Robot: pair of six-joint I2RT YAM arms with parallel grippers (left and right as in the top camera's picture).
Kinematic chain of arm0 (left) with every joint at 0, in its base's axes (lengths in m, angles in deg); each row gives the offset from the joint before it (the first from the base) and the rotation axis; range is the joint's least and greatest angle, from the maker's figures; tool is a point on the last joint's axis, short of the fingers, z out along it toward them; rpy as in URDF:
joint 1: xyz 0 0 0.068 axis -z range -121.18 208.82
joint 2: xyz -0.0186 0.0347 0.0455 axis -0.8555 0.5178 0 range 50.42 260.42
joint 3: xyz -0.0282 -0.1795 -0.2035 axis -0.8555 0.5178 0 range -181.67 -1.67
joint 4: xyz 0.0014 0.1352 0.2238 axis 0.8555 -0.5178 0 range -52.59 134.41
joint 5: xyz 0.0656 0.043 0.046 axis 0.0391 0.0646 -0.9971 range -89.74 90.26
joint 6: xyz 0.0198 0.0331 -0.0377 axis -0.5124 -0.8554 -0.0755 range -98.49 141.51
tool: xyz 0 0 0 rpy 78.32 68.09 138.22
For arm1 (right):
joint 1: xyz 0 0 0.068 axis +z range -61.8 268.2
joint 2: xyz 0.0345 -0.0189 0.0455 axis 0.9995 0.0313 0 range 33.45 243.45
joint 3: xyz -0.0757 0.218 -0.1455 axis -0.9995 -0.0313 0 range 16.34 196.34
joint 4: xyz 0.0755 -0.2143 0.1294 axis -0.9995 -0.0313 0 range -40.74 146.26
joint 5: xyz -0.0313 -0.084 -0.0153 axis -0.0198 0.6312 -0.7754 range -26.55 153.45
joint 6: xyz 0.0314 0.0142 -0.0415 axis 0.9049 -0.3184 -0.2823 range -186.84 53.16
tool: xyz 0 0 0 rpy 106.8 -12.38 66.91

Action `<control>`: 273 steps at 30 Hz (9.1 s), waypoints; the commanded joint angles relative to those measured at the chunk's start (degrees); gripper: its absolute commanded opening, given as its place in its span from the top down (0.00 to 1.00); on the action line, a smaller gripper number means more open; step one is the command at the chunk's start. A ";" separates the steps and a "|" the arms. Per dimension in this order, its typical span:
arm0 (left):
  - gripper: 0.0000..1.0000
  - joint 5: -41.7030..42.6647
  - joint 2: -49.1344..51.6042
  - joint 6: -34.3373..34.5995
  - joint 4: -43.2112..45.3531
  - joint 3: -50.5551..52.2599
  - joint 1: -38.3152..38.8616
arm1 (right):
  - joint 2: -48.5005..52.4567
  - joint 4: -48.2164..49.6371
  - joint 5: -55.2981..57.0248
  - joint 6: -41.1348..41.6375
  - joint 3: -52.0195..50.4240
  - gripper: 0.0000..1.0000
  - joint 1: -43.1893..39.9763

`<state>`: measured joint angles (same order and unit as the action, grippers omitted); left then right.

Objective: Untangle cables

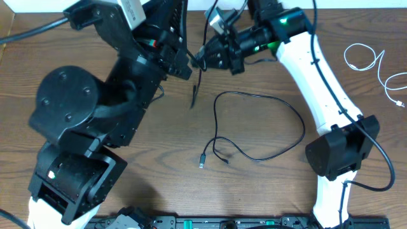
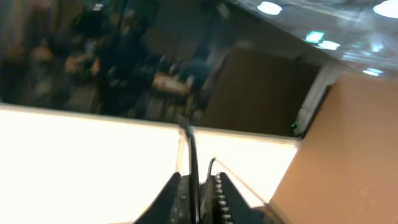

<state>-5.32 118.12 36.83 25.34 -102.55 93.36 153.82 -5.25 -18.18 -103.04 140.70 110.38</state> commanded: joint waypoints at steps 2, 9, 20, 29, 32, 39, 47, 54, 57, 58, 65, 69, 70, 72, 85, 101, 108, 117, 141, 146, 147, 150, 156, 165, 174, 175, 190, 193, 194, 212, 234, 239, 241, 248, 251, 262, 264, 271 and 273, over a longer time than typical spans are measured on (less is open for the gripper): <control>0.70 -7.19 -0.57 -0.22 -5.62 -0.35 -0.26 | -0.92 2.34 26.60 24.02 0.57 0.99 -3.91; 0.37 -8.02 0.39 -0.22 -15.28 -0.35 -0.26 | -5.03 1.03 37.79 35.30 4.07 0.99 -13.68; 0.25 -8.00 2.38 -0.22 -18.69 -0.24 -0.26 | -13.62 1.14 37.81 46.31 11.82 0.99 -36.37; 0.25 -7.96 5.29 -0.22 -23.43 -0.22 -0.24 | -13.81 1.29 45.35 47.10 11.93 0.99 -52.41; 0.25 -7.96 6.99 -0.22 -25.75 -0.22 -0.24 | -13.70 1.05 50.97 47.08 11.93 0.99 -56.28; 0.25 -6.54 11.26 -0.22 -29.83 -0.22 -0.24 | -12.74 -0.31 62.03 46.88 11.65 0.99 -63.65; 0.25 -2.99 15.02 -2.23 -32.11 -0.22 -0.24 | -5.77 -2.29 61.53 46.88 11.61 0.90 -64.52; 0.25 -1.42 16.63 -3.56 -35.41 -0.17 -0.24 | -2.69 -10.32 60.28 43.36 11.61 0.01 -62.03; 0.25 3.17 17.73 -6.82 -36.76 -0.04 -0.24 | -2.71 -14.64 60.28 43.17 11.61 0.01 -60.94; 0.25 5.55 18.43 -8.50 -37.57 0.20 -0.24 | -2.71 -16.83 60.26 42.51 11.61 0.01 -60.19; 0.25 13.94 25.16 -15.17 -48.83 1.55 -0.24 | -2.71 -25.51 60.28 36.85 11.61 0.01 -53.07; 0.25 21.00 29.18 -20.11 -51.49 4.33 -0.24 | -2.71 -25.51 60.30 36.39 11.61 0.01 -50.10; 0.25 23.21 30.84 -22.86 -52.19 5.49 -0.24 | -2.71 -25.53 60.46 36.28 11.61 0.01 -49.33; 0.25 25.51 33.70 -27.61 -52.50 7.78 -0.24 | -2.71 -25.59 60.54 35.65 11.61 0.01 -47.93; 0.25 23.04 40.52 -30.10 -33.31 26.03 -0.17 | -2.71 -27.02 60.72 32.87 11.61 0.01 -46.71; 0.45 16.24 40.52 -25.05 -18.95 39.63 -0.09 | -2.71 -26.99 60.70 32.89 11.61 0.01 -46.71; 0.92 16.20 40.13 -21.62 -14.47 42.51 -0.15 | -2.71 -27.26 59.80 32.92 11.61 0.01 -46.71; 0.93 15.17 24.70 -17.46 -21.38 26.14 -0.15 | -2.71 -27.89 52.11 31.17 11.61 0.01 -42.38; 0.92 15.39 -1.09 -7.72 -8.74 24.28 -4.04 | 9.92 -27.74 47.65 43.60 11.58 0.01 -22.51; 0.93 15.39 -1.09 -7.72 -8.87 24.28 -4.04 | 18.36 -25.64 40.15 48.46 11.58 0.01 -19.45; 0.93 15.39 -1.09 -7.72 -8.94 24.28 -4.04 | 19.43 -25.59 39.08 49.03 11.58 0.01 -18.99; 0.93 15.37 -1.05 -7.72 -9.14 24.30 -4.04 | 23.26 -26.01 35.91 51.04 11.58 0.01 -17.20; 0.93 15.34 -1.05 -7.72 -9.14 24.30 -4.07 | 29.00 -31.02 34.88 48.72 11.58 0.21 -15.17; 0.93 15.37 -1.03 -7.72 -9.14 24.30 -4.04 | 30.38 -35.87 34.29 42.75 11.58 0.42 -14.97; 0.92 15.34 0.11 -7.72 -9.53 24.30 -4.04 | 30.38 -35.87 26.38 40.19 11.58 0.77 -13.81; 0.93 15.32 0.39 -7.72 -9.53 24.30 -4.07 | 30.38 -35.87 26.38 40.19 11.58 0.87 -13.81; 0.71 15.15 0.98 -7.72 -7.61 24.30 -4.07 | 28.35 -22.69 27.74 43.71 13.29 0.99 -15.98; 0.63 15.15 0.98 -7.72 -8.52 24.30 -4.04 | 25.68 -20.35 34.91 45.62 17.18 0.99 -17.55; 0.62 15.15 0.98 -7.72 -8.76 24.30 -4.07 | 24.85 -20.31 36.26 45.62 18.23 0.99 -17.84; 0.57 15.15 1.01 -7.72 -9.11 24.30 -4.04 | -5.18 -13.81 78.27 47.17 30.56 0.99 -35.41; 0.57 15.15 1.16 -7.69 -9.11 24.30 -4.04 | 4.59 -17.84 71.97 47.63 29.18 0.01 -54.12; 0.57 15.17 1.16 -7.72 -9.09 24.30 -4.07 | 0.09 -22.64 56.85 41.97 29.18 0.01 -53.92; 0.57 15.21 1.09 -7.72 -9.07 24.22 -4.15 | -1.79 -25.09 50.77 38.21 29.18 0.01 -53.48; 0.56 25.05 1.09 -7.65 -9.86 21.77 -12.22 | -6.45 -34.29 48.76 30.60 29.18 0.01 -44.06; 0.52 25.92 1.49 -7.69 -12.72 21.79 -16.55 | -6.49 -35.78 60.52 36.37 29.16 0.01 -36.13; 0.02 24.39 6.05 -7.69 -22.08 22.01 -18.84 | -8.13 -35.82 73.18 44.37 29.16 0.01 -16.22; 0.02 24.39 7.17 -7.69 -22.08 22.01 -18.84 | -9.62 -35.82 73.18 44.30 29.16 0.01 -14.40; 0.02 24.39 9.31 -7.69 -22.08 22.01 -18.84 | -17.59 -35.80 77.24 44.28 29.16 0.01 -13.11; 0.02 24.39 9.35 -7.69 -22.08 22.01 -18.84 | -19.65 -35.80 77.64 44.30 29.16 0.01 -13.11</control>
<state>18.83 126.97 29.22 3.44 -79.32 74.67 137.87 -40.86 57.54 -59.57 169.57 97.07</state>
